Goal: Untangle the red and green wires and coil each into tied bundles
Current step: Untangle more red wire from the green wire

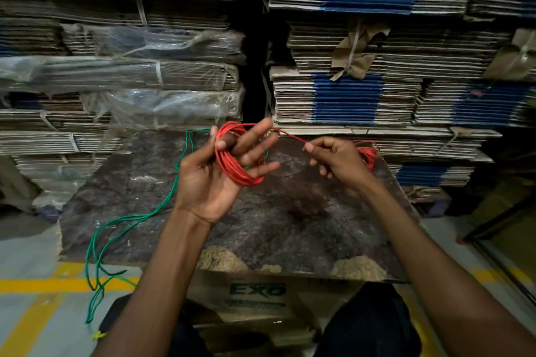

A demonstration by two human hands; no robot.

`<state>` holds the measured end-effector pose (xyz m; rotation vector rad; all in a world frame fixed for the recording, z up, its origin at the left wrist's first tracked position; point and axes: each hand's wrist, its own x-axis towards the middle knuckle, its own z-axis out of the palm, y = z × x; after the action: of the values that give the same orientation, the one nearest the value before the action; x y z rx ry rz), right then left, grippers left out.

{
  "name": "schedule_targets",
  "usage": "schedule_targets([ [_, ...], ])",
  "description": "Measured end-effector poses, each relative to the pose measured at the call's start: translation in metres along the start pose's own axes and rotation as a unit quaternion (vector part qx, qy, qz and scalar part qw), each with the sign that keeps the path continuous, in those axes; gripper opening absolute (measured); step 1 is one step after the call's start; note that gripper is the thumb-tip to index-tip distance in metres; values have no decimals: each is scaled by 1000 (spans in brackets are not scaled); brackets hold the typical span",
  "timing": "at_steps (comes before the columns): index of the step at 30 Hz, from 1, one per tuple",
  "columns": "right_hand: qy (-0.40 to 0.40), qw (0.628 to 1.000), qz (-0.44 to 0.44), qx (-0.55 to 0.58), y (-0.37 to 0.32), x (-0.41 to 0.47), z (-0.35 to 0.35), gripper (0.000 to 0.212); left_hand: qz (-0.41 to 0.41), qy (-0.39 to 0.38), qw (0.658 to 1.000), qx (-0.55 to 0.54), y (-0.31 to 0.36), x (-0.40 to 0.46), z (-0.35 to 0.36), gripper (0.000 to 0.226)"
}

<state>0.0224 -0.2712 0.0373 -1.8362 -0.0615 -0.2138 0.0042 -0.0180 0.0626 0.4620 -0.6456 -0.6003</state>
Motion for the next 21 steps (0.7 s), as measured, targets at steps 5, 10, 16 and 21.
schedule_targets([
  [5,-28,998,50,-6,15,-20,27,11,33,52,997,43,1,11,2,50],
  [10,-123,989,26,-82,12,-36,48,13,105,135,981,90,6,26,3,48],
  [16,-215,955,-53,-197,-17,-62,50,18,163,220,908,317,12,48,-14,34],
  [21,-205,954,-88,-199,-44,-75,34,15,94,200,738,638,-1,44,-26,39],
])
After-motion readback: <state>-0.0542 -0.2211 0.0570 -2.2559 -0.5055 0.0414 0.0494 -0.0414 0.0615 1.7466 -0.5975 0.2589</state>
